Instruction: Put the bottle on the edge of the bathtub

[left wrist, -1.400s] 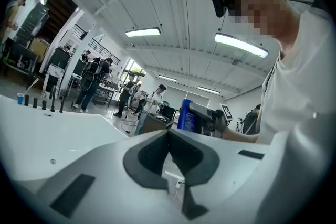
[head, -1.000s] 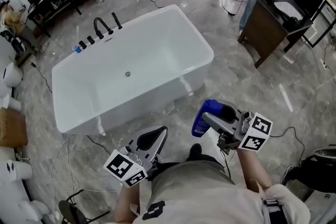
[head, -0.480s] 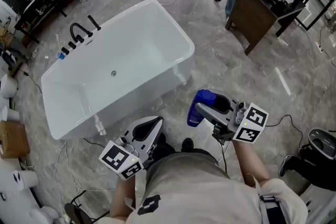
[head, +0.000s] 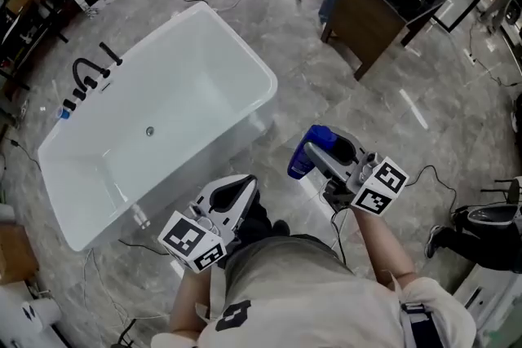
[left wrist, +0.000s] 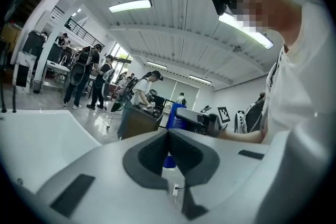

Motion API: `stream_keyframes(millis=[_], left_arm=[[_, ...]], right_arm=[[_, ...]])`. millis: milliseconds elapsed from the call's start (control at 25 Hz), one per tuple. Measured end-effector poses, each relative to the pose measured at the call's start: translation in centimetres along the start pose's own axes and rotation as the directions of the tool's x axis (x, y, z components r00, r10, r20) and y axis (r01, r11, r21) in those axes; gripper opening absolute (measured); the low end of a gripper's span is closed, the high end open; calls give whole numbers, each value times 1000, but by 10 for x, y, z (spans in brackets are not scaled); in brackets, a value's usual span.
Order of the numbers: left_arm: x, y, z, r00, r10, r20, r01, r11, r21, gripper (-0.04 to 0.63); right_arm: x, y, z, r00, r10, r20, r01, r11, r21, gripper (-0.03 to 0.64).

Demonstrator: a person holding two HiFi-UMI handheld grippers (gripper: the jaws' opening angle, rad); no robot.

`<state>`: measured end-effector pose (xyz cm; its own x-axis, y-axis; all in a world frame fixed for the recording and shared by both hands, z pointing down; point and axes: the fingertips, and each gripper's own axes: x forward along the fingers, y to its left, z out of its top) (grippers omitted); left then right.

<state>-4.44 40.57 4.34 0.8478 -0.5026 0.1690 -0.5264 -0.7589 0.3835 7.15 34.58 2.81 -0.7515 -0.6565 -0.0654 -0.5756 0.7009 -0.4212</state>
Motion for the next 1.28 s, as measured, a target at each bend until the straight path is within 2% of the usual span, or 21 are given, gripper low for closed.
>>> stream_keyframes(millis=[160,400,520,720,880,960,1120,1280], left_arm=[[27,28,4,998,-69,-11,69,997,-20,57],[61,82,18,989,-145,-30,144,988,-58,55],[77,103,21,982,-177,-62,173,983,-62,57],[114,113,26,970,-223,-91,218,974,-62,57],[157,126,30,971,-221,-94,216,974,-62,57],[185,133,28,974,-211,-78,206,976,-70,57],[248,145,19,989,-134,-59,128,988,-85,55],[307,156,6,995,-49,-92,38,992,-120,55]], right_arm=[[25,-62,-14,988,-144,-52,139,985,-98,166],[71,-147,-22,950,-304,-73,296,950,-97,164],[89,-174,-22,932,-350,-90,342,934,-101,164],[103,-213,-24,914,-377,-148,362,924,-120,164],[118,-260,-35,900,-375,-223,343,924,-170,164],[123,-291,-44,899,-364,-245,331,929,-164,164],[125,-357,-54,905,-324,-277,299,946,-128,164],[128,-417,-58,903,-270,-334,248,963,-107,164]])
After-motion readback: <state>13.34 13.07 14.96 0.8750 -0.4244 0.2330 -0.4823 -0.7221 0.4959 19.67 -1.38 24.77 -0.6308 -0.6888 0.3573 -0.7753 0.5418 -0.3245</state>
